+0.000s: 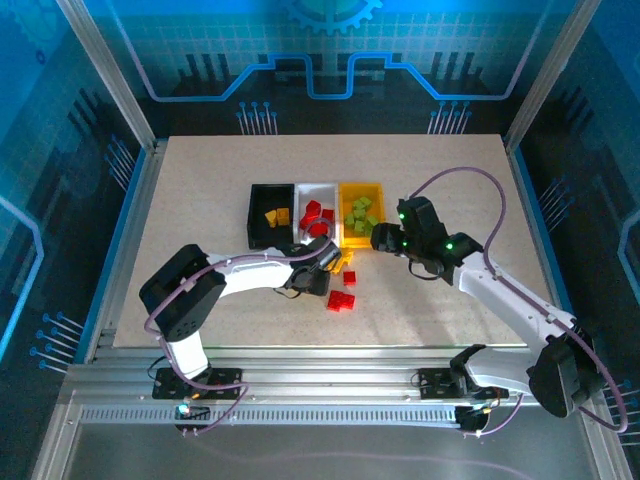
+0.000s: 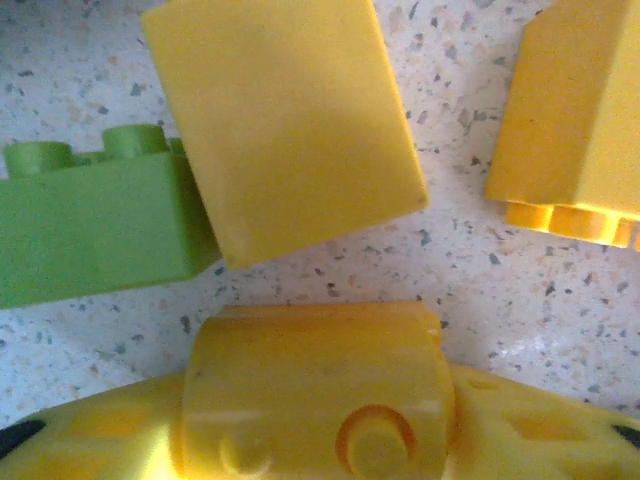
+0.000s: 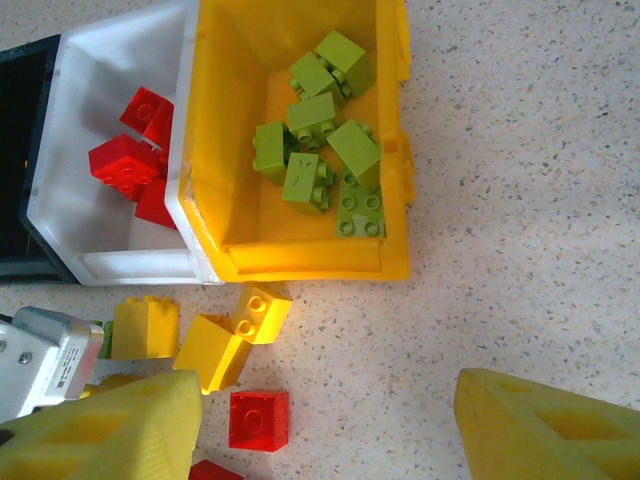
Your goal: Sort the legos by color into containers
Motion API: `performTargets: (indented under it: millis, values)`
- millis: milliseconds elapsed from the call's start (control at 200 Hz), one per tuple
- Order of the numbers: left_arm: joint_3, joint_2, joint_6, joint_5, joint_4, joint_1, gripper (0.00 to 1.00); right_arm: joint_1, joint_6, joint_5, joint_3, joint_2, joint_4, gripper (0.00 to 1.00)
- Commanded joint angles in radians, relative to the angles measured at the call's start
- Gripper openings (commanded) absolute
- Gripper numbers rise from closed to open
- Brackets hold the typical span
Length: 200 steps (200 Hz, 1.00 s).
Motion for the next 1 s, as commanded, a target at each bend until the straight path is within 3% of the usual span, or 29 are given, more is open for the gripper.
performTargets:
  millis: [0,250,460,715,996]
  values:
    - [0.009,0.013,0.008,0.004,0.064,-0.001,0.49,-0.015,0.009,-0.002,-0.011,-0.021,-0.006,0.69]
    - [-0.068,-0.238,-0.034,-0.039,0.006,0.017,0.45,-0.021,0.012,-0.007,-0.015,-0.032,-0.001,0.69]
    - [-0.067,-0.423,-0.007,-0.061,-0.055,0.205,0.44,-0.023,0.020,-0.011,-0.025,-0.034,0.006,0.69]
    - [0.106,-0.236,0.038,-0.089,-0.056,0.384,0.42,-0.024,0.030,-0.015,-0.028,-0.031,0.008,0.69]
    - [0.296,-0.003,0.024,-0.138,-0.092,0.418,0.42,-0.023,0.032,-0.016,-0.028,-0.059,-0.004,0.69]
